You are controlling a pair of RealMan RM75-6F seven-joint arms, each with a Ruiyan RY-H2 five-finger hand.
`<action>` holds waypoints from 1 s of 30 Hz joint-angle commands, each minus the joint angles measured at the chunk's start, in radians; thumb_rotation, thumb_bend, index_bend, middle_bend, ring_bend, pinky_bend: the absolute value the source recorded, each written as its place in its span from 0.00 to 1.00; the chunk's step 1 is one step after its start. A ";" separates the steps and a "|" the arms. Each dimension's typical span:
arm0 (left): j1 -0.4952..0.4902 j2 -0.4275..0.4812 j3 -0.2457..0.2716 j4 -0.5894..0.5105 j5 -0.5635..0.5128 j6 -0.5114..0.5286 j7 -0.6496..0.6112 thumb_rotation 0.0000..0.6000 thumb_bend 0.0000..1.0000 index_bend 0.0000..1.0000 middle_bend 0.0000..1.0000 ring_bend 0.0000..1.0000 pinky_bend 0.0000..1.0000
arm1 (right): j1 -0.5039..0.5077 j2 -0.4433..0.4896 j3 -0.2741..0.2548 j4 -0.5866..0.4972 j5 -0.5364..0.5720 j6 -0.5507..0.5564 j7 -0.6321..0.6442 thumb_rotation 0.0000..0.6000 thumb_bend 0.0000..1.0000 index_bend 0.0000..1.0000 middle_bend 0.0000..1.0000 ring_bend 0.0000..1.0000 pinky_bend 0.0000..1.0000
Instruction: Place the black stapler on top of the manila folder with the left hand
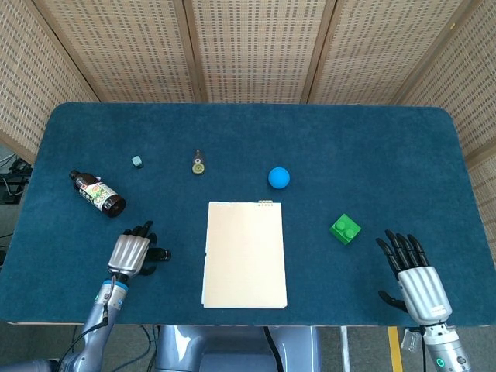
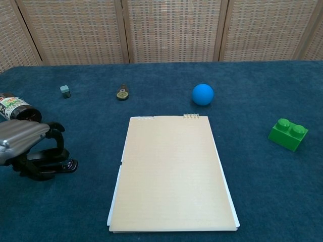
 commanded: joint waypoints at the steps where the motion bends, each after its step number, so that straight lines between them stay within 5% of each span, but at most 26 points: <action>1: -0.014 -0.052 0.008 0.052 0.022 0.023 -0.002 1.00 0.46 0.55 0.29 0.36 0.42 | 0.000 0.001 0.000 0.000 -0.002 0.001 0.001 1.00 0.13 0.09 0.00 0.00 0.00; 4: -0.019 -0.100 0.022 0.114 0.076 0.059 -0.018 1.00 0.61 0.72 0.44 0.49 0.52 | -0.001 0.002 0.000 0.000 -0.003 0.004 0.003 1.00 0.13 0.09 0.00 0.00 0.00; 7: -0.025 -0.121 0.034 0.146 0.134 0.077 -0.060 1.00 0.65 0.81 0.52 0.56 0.57 | -0.002 0.003 0.002 -0.001 -0.001 0.007 0.007 1.00 0.13 0.09 0.00 0.00 0.00; 17: -0.123 -0.080 -0.014 0.073 0.271 0.057 -0.098 1.00 0.65 0.82 0.53 0.58 0.58 | 0.000 0.006 0.006 -0.001 0.010 -0.001 0.016 1.00 0.13 0.09 0.00 0.00 0.00; 30: -0.238 -0.175 -0.064 0.075 0.208 -0.019 0.070 1.00 0.61 0.80 0.51 0.58 0.56 | 0.001 0.025 0.015 -0.006 0.028 -0.002 0.067 1.00 0.13 0.09 0.00 0.00 0.00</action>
